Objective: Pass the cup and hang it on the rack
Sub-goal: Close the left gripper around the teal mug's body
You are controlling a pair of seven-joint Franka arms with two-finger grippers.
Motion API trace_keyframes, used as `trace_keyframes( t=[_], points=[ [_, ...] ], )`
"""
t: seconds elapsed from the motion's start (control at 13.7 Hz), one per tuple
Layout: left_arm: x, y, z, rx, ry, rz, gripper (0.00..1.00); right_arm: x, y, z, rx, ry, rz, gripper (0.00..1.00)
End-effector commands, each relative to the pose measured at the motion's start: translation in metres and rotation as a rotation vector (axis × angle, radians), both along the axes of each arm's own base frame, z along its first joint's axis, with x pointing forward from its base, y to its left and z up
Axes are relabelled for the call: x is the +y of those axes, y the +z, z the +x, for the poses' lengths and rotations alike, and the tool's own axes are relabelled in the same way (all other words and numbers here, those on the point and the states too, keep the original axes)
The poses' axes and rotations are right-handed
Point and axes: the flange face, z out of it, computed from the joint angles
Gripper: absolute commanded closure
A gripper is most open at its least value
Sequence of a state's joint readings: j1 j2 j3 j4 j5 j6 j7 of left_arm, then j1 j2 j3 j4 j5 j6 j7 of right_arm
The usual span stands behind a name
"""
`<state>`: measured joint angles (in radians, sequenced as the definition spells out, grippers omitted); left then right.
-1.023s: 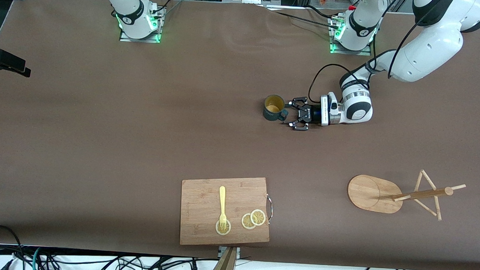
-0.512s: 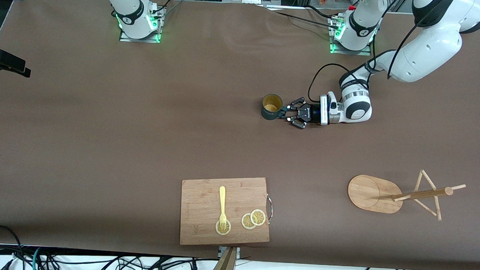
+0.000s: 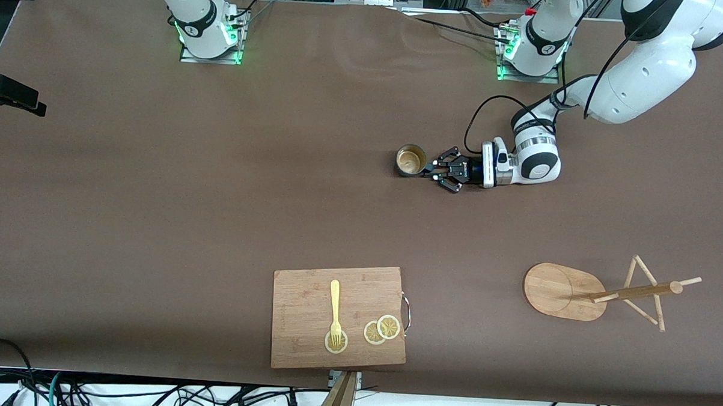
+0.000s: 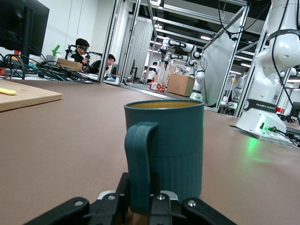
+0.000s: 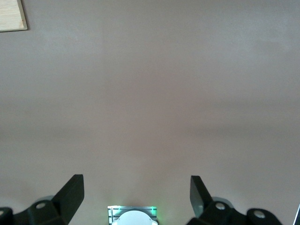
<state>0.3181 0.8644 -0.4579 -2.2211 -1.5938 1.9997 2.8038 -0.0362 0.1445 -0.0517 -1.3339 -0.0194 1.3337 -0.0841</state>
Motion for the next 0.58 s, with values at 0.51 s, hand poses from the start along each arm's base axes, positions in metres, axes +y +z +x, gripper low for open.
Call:
trace_keyframes(
  t=[0.51],
  points=[
    [0.097, 0.061, 0.037, 0.010, 0.066, -0.060, 1.00, -0.005, 0.000, -0.003, -0.007, 0.022, 0.001, 0.00]
  ],
)
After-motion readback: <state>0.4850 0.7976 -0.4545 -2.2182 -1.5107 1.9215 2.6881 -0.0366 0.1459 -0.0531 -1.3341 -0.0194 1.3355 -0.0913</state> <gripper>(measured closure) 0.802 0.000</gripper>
